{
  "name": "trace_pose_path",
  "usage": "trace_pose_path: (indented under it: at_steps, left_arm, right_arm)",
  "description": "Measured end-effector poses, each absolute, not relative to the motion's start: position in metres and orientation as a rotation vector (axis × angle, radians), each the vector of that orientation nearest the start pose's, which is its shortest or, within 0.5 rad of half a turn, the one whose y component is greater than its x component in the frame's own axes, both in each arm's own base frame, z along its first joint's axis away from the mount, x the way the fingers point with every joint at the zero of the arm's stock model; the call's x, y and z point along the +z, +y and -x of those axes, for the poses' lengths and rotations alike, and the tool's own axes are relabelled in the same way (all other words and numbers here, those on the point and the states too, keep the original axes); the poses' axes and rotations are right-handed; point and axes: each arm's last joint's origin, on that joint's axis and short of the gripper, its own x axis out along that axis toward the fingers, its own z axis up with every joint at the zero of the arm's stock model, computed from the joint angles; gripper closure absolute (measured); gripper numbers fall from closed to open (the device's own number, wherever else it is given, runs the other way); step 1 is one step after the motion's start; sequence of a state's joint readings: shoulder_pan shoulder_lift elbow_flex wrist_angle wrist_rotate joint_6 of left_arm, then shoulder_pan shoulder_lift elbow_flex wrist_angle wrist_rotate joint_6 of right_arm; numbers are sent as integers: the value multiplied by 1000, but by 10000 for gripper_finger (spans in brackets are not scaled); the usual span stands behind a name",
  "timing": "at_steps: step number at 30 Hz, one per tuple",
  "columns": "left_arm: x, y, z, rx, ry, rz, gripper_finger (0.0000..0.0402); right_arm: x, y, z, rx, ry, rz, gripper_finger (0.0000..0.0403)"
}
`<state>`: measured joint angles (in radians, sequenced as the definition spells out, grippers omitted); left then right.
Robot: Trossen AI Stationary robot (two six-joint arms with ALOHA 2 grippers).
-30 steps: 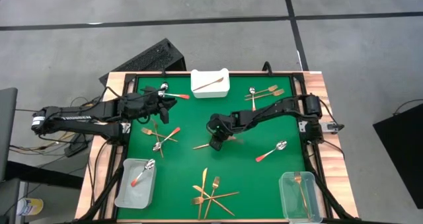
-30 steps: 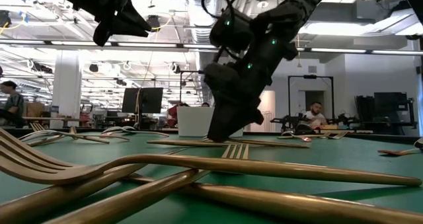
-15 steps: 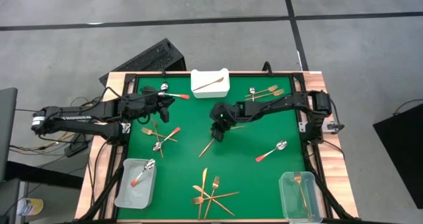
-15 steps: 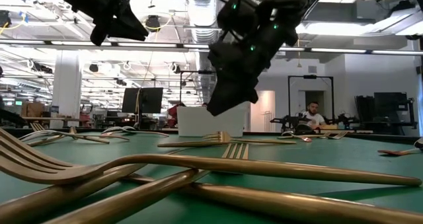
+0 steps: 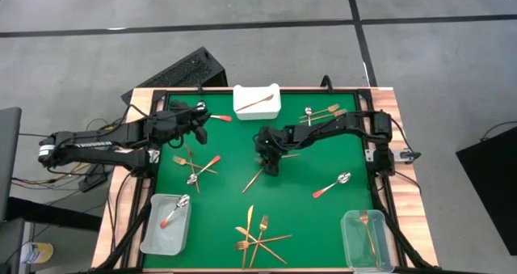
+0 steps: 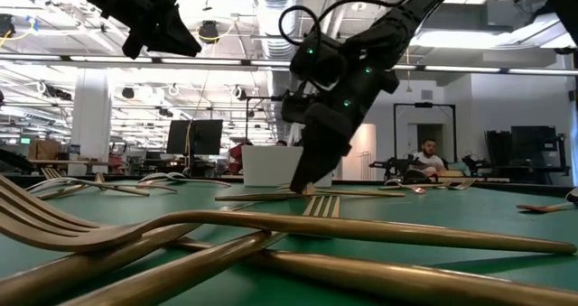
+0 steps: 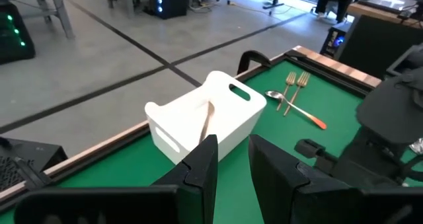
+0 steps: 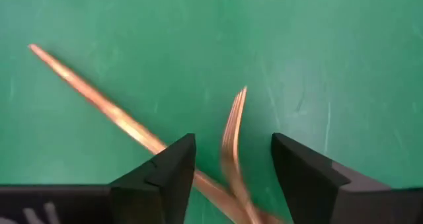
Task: Sort silverware by color (type)
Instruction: Put the gold fork into the transparent bin
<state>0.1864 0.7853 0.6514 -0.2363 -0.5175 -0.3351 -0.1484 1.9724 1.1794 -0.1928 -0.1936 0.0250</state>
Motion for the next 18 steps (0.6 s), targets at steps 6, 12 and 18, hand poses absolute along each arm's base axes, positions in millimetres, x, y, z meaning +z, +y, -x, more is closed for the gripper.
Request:
trace_pose_path:
  at_steps: [6, 12, 18]
  left_arm:
    - [284, 47, -165, 768, 250, 245, 329]
    - [284, 48, -164, 781, 248, 243, 329]
    - [284, 52, -163, 810, 244, 246, 329]
  right_arm:
    - [130, -52, -387, -7, 996, -225, 282]
    - [148, -56, -377, -105, 1010, -405, 385]
    - [208, -58, -353, -312, 906, -576, 388]
